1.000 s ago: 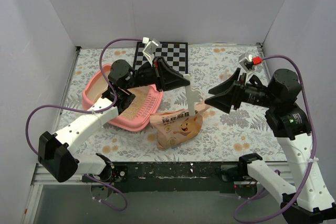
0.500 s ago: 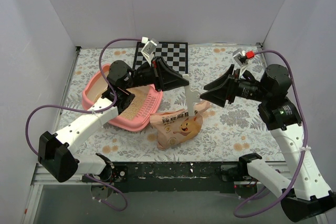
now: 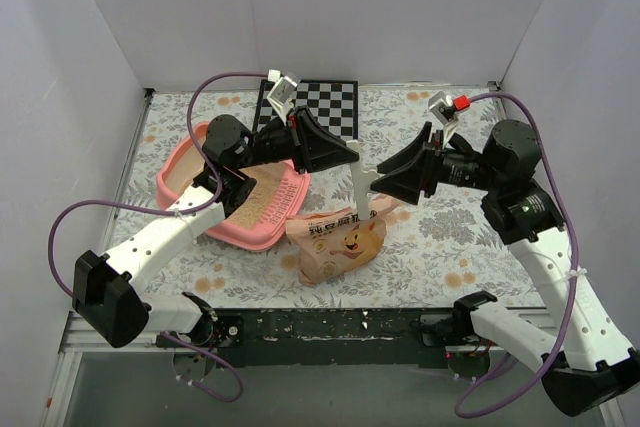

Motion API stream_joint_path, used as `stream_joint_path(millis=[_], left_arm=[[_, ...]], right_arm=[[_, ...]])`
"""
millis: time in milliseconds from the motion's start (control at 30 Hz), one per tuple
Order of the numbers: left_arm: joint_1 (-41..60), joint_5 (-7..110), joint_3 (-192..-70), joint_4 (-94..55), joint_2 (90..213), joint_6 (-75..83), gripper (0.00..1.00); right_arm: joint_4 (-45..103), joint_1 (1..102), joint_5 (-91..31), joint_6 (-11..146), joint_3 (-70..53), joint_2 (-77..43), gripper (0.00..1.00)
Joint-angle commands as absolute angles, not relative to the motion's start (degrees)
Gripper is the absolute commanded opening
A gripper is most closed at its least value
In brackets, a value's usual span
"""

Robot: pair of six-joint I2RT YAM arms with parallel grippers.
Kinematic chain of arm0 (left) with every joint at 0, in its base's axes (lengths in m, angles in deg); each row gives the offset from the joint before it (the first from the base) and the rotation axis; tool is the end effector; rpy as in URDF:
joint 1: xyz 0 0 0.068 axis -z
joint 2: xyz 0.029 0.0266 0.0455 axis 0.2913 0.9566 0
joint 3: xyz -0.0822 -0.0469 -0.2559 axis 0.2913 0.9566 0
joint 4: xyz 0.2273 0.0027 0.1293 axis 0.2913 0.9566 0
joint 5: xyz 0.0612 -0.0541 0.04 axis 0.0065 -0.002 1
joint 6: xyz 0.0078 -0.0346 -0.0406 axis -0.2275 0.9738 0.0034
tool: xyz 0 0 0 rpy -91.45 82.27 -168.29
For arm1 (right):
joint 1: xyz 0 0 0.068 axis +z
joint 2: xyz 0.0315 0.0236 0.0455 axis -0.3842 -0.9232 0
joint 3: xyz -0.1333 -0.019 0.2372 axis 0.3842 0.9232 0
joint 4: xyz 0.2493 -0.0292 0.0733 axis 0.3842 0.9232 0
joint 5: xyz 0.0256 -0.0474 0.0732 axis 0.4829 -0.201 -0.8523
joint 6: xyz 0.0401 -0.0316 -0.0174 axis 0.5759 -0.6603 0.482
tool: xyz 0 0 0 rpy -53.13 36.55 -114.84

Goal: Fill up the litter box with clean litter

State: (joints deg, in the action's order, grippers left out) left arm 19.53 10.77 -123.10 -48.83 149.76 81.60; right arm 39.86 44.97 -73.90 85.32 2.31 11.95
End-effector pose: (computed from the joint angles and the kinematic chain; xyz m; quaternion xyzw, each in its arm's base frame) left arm 0.2165 -0.1936 0.4218 0.0831 0.6097 -0.7762 0.1378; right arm 0.1555 0.0940 0.4364 -0.2951 0.6369 0.5340 0.4713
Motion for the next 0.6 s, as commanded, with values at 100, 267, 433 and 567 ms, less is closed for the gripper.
stream_joint_path(millis=[100, 267, 433, 567], left_arm=[[18.92, 9.99, -122.4, -50.5, 148.08, 82.26, 0.0], [18.58, 9.2, -121.7, -49.98, 147.55, 82.17, 0.12], [18.13, 8.59, -118.36, -45.07, 143.08, 76.74, 0.53], [17.96, 10.08, -116.25, -33.57, 138.42, 66.99, 0.69]], right_arm=[[36.41, 49.13, -71.11, 85.02, 1.46, 10.11, 0.61], [37.2, 49.93, -66.46, 83.01, 1.1, 11.5, 0.01], [43.5, 49.93, -62.32, 78.18, -0.74, 13.18, 0.01], [51.95, 49.84, -59.69, 72.73, -4.08, 12.57, 0.01]])
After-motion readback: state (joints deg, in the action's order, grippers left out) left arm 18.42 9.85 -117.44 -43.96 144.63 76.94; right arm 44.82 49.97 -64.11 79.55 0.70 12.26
